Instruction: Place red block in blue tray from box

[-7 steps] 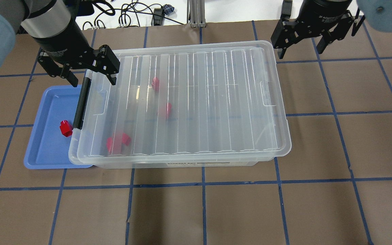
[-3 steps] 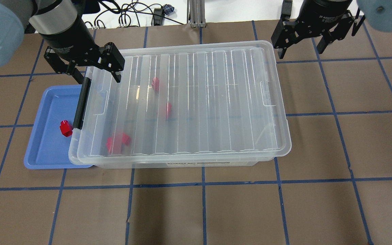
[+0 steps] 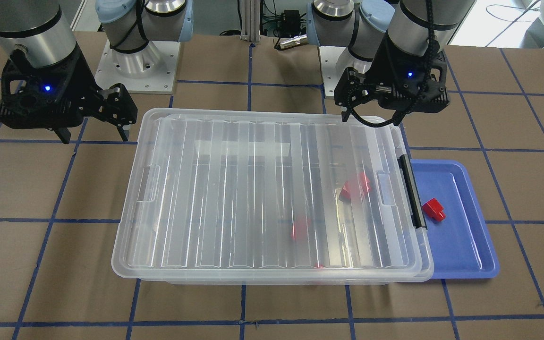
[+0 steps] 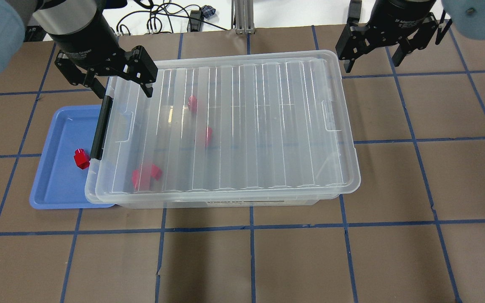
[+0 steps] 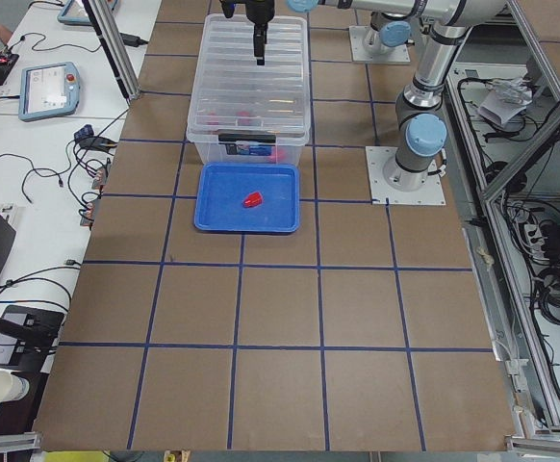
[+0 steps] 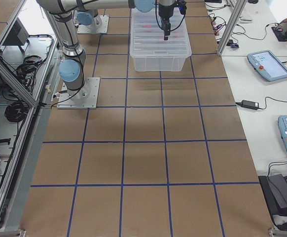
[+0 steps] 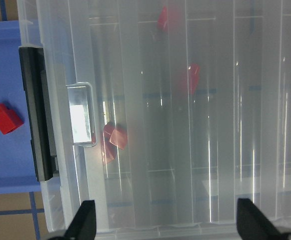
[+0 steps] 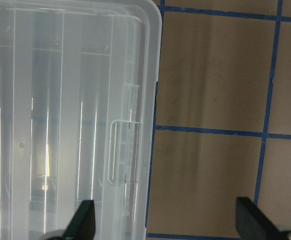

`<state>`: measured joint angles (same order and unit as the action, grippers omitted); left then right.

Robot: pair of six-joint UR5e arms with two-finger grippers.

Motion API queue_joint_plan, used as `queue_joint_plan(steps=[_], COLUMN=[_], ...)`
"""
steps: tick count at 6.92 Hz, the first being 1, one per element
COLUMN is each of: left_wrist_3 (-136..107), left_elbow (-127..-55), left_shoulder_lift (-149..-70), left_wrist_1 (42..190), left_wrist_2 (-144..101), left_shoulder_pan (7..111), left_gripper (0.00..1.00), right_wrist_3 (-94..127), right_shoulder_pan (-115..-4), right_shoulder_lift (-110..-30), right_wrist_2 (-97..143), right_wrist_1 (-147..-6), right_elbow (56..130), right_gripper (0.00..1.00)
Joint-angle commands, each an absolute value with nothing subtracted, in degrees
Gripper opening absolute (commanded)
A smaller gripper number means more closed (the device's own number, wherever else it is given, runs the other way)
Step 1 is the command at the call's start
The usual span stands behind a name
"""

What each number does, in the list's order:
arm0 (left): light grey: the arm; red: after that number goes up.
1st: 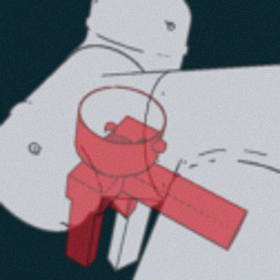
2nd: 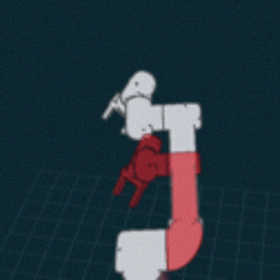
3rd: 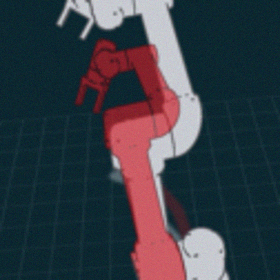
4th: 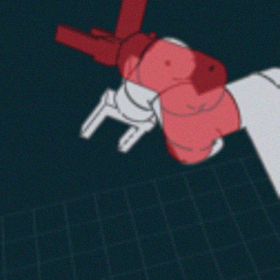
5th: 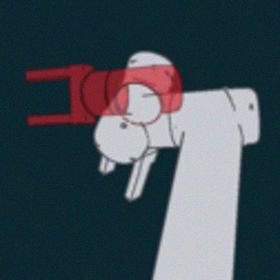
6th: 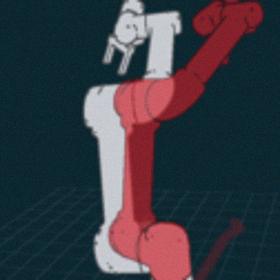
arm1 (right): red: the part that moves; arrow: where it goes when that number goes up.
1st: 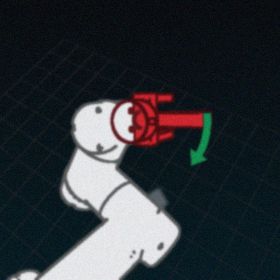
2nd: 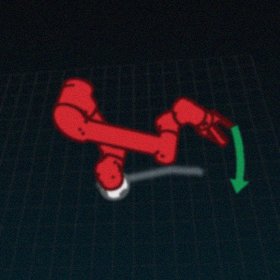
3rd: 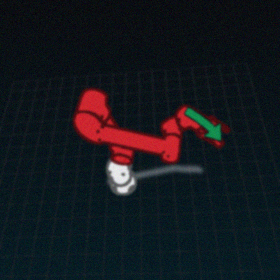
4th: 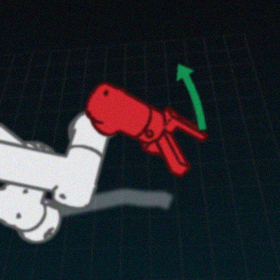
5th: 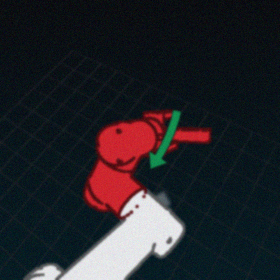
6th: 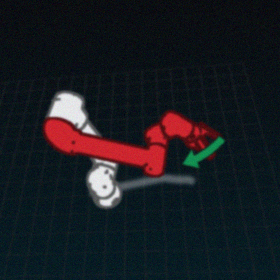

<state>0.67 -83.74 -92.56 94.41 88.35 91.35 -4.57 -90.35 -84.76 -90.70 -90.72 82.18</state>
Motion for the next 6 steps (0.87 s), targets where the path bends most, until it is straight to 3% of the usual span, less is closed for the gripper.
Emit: queue_joint_plan(steps=[1,6], left_wrist_3=[0.70,0.70], left_elbow=[-83.76,-84.11], left_shoulder_lift=[-92.81,-92.64], left_wrist_1=[94.57,94.22], left_wrist_2=[88.85,89.21], left_shoulder_pan=[89.30,89.65], left_gripper=[1.00,1.00], right_wrist_3=[-4.66,-4.83], right_shoulder_pan=[-90.35,-90.26], right_shoulder_lift=[-84.73,-84.73], right_wrist_2=[-90.70,-90.79], right_wrist_1=[-90.70,-90.70], right_elbow=[82.18,82.18], right_gripper=[1.00,1.00])
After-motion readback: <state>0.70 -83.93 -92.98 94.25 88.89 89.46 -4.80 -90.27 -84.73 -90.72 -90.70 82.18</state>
